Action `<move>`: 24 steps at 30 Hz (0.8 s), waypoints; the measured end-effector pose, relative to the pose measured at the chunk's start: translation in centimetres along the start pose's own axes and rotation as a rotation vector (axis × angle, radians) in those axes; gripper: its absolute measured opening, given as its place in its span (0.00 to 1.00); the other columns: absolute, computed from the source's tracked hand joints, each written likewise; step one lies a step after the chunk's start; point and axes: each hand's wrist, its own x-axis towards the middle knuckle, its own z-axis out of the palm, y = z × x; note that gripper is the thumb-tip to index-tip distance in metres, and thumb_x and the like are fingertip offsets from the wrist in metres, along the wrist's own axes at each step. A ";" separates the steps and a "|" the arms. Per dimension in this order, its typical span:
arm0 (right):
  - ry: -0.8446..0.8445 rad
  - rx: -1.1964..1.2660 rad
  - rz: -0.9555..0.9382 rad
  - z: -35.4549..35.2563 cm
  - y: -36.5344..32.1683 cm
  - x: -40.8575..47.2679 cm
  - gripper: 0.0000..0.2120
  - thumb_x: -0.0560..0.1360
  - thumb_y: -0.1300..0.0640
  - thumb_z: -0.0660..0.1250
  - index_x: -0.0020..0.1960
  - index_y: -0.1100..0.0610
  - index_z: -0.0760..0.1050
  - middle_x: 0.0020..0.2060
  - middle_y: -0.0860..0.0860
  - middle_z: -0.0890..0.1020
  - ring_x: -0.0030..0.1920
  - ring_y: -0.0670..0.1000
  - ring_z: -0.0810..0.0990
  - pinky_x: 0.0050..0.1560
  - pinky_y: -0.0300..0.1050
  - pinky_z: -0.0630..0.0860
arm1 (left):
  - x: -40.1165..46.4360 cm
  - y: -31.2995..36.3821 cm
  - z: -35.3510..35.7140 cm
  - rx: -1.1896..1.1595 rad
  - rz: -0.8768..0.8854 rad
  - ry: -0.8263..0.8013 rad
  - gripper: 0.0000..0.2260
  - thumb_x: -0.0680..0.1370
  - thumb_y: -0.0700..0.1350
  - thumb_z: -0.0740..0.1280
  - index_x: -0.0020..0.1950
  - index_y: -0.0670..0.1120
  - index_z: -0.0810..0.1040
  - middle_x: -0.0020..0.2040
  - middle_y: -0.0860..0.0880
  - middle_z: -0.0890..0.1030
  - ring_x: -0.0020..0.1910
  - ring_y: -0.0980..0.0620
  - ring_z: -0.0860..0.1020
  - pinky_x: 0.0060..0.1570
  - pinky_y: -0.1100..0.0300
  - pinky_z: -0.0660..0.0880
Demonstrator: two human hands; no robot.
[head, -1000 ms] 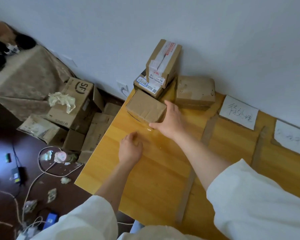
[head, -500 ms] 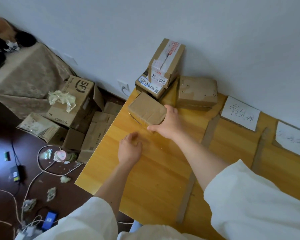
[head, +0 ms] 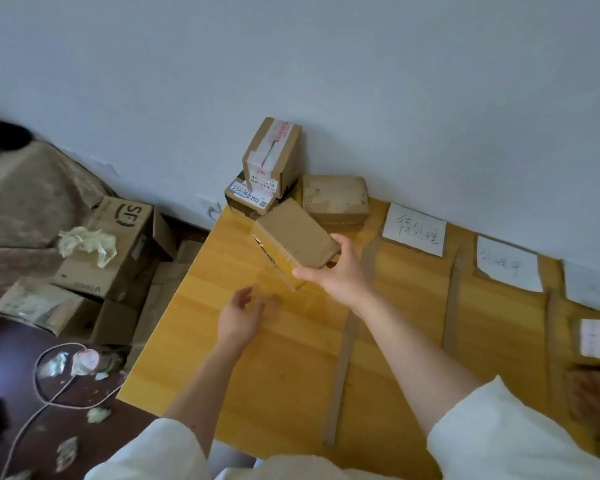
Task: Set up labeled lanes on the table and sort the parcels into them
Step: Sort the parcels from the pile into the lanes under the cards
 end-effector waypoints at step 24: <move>0.285 0.079 -0.084 -13.9 7.7 -13.5 0.48 0.60 0.55 0.83 0.71 0.43 0.59 0.66 0.45 0.67 0.65 0.46 0.70 0.55 0.32 0.71 | -12.0 11.5 9.3 -0.237 0.254 -0.357 0.16 0.82 0.55 0.55 0.63 0.50 0.75 0.56 0.50 0.80 0.53 0.52 0.79 0.44 0.60 0.77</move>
